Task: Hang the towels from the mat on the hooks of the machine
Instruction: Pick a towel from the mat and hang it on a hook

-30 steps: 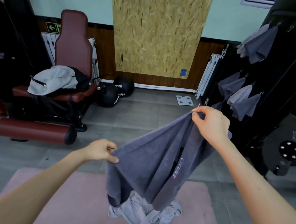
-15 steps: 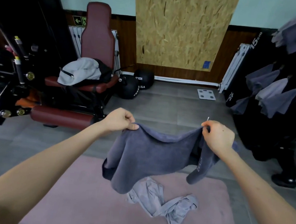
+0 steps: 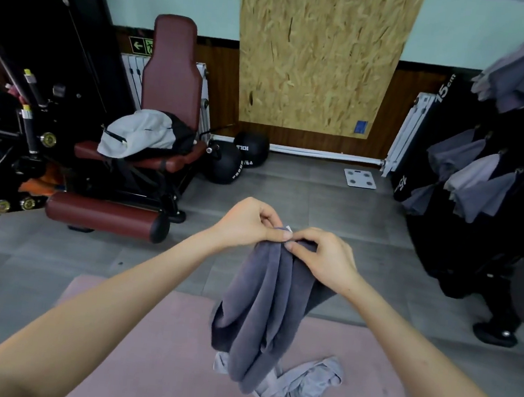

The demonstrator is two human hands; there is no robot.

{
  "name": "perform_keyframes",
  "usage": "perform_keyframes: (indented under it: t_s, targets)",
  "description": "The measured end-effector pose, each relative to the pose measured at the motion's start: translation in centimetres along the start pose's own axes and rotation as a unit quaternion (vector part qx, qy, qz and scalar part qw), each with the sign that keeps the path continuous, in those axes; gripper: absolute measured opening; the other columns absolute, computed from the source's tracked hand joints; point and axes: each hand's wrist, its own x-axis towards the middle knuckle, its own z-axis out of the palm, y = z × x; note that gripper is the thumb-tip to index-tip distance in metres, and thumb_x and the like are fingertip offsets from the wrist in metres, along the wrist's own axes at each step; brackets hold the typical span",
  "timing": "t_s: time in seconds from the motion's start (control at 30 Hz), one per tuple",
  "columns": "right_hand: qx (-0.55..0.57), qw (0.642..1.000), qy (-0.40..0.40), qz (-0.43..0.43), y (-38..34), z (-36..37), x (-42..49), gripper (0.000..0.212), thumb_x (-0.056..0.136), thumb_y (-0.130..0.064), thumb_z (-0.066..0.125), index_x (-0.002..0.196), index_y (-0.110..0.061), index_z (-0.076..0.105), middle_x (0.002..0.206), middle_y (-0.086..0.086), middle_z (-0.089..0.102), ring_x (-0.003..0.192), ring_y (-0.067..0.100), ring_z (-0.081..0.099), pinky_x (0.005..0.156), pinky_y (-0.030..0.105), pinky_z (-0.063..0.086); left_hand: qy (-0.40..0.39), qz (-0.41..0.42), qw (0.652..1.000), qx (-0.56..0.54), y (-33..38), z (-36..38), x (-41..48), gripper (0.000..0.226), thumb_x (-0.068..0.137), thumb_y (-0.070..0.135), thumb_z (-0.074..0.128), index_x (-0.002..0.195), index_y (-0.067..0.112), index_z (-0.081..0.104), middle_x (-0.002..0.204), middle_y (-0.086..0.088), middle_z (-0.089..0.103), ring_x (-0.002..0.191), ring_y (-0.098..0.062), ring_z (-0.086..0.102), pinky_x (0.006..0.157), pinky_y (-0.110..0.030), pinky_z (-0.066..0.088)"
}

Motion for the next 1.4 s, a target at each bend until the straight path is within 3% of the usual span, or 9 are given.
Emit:
perform_keyframes:
  t_s: [0.23, 0.33, 0.43, 0.6, 0.67, 0.87, 1.03, 1.3, 1.4]
  targets:
    - [0.038, 0.993, 0.106, -0.029, 0.0, -4.5, 0.4, 0.011, 0.084, -0.031, 0.062, 0.082, -0.041, 0.062, 0.088, -0.023, 0.063, 0.093, 0.0, 0.055, 0.082, 0.023, 0.039, -0.152, -0.035, 0.987, -0.022, -3.4, -0.4, -2.3, 0.021, 0.072, 0.019, 0.08, 0.069, 0.007, 0.063, 0.067, 0.003, 0.058, 0.067, -0.01, 0.051, 0.07, -0.024, 0.039]
    - [-0.048, 0.993, 0.102, -0.046, 0.7, -6.2, 1.1, 0.009, 0.086, -0.031, 0.061, 0.084, -0.039, 0.065, 0.087, -0.021, 0.063, 0.092, 0.004, 0.051, 0.08, 0.025, 0.038, -0.14, -0.04, 0.989, 0.002, -4.5, -1.2, -2.3, 0.021, 0.076, 0.018, 0.077, 0.061, 0.029, 0.067, 0.062, 0.016, 0.061, 0.064, 0.001, 0.056, 0.069, -0.012, 0.04]
    - [-0.094, 0.988, 0.119, -0.034, 1.4, -6.5, 1.3, 0.009, 0.087, -0.03, 0.06, 0.085, -0.035, 0.067, 0.085, -0.019, 0.062, 0.091, 0.008, 0.051, 0.079, 0.029, 0.039, -0.114, -0.022, 0.987, 0.109, -5.7, -2.1, -1.3, 0.011, 0.072, 0.025, 0.079, 0.081, 0.025, 0.073, 0.083, 0.013, 0.071, 0.083, 0.0, 0.063, 0.082, -0.017, 0.044]
    - [-0.16, 0.973, 0.168, 0.022, 3.1, -6.1, 1.1, 0.011, 0.089, -0.031, 0.057, 0.087, -0.029, 0.068, 0.087, -0.013, 0.064, 0.091, 0.015, 0.053, 0.073, 0.031, 0.041, 0.016, 0.042, 0.962, 0.269, -6.1, -1.2, -0.3, 0.017, 0.076, 0.034, 0.074, 0.074, 0.022, 0.063, 0.062, 0.016, 0.057, 0.062, -0.007, 0.052, 0.061, -0.026, 0.035]
    - [-0.173, 0.966, 0.178, 0.068, 4.3, -5.7, 1.1, 0.012, 0.088, -0.03, 0.058, 0.087, -0.026, 0.068, 0.09, -0.009, 0.066, 0.093, 0.019, 0.055, 0.072, 0.031, 0.041, 0.034, 0.044, 0.97, 0.237, -5.3, -0.9, -0.1, 0.017, 0.077, 0.034, 0.074, 0.077, 0.02, 0.064, 0.061, 0.017, 0.053, 0.059, -0.003, 0.047, 0.056, -0.017, 0.032]
    - [-0.17, 0.953, 0.185, 0.169, 6.8, -4.7, 0.5, 0.013, 0.089, -0.03, 0.056, 0.089, -0.024, 0.068, 0.096, 0.0, 0.068, 0.097, 0.026, 0.058, 0.072, 0.031, 0.041, -0.125, 0.03, 0.974, 0.185, -3.3, -2.3, 0.2, 0.028, 0.069, 0.012, 0.08, 0.094, 0.015, 0.069, 0.078, 0.009, 0.062, 0.067, 0.005, 0.053, 0.063, -0.007, 0.04]
    - [-0.15, 0.954, 0.19, 0.175, 6.5, -4.5, 0.8, 0.015, 0.089, -0.031, 0.056, 0.093, -0.024, 0.069, 0.101, 0.0, 0.068, 0.102, 0.026, 0.057, 0.076, 0.031, 0.04, -0.043, 0.019, 0.967, 0.249, -4.8, -2.6, 0.8, 0.018, 0.073, 0.017, 0.078, 0.077, 0.018, 0.06, 0.064, 0.012, 0.052, 0.054, 0.001, 0.049, 0.056, -0.007, 0.035]
    - [-0.058, 0.967, 0.083, 0.233, 6.8, -5.0, 0.6, 0.018, 0.083, -0.017, 0.064, 0.1, -0.019, 0.068, 0.103, 0.003, 0.068, 0.105, 0.026, 0.059, 0.085, 0.03, 0.042, -0.069, -0.087, 0.994, 0.012, -5.5, -3.6, 0.1, 0.019, 0.083, 0.022, 0.069, 0.072, 0.008, 0.062, 0.057, 0.002, 0.059, 0.052, -0.003, 0.054, 0.053, -0.017, 0.046]
    - [0.021, 0.959, 0.057, 0.276, 7.5, -5.0, -0.1, 0.024, 0.073, -0.008, 0.067, 0.094, -0.02, 0.068, 0.1, 0.005, 0.067, 0.096, 0.023, 0.06, 0.078, 0.025, 0.042, 0.009, -0.112, 0.994, 0.02, -5.6, -4.1, 0.6, 0.022, 0.085, 0.019, 0.068, 0.068, 0.007, 0.061, 0.049, 0.004, 0.057, 0.046, -0.008, 0.053, 0.047, -0.02, 0.046]
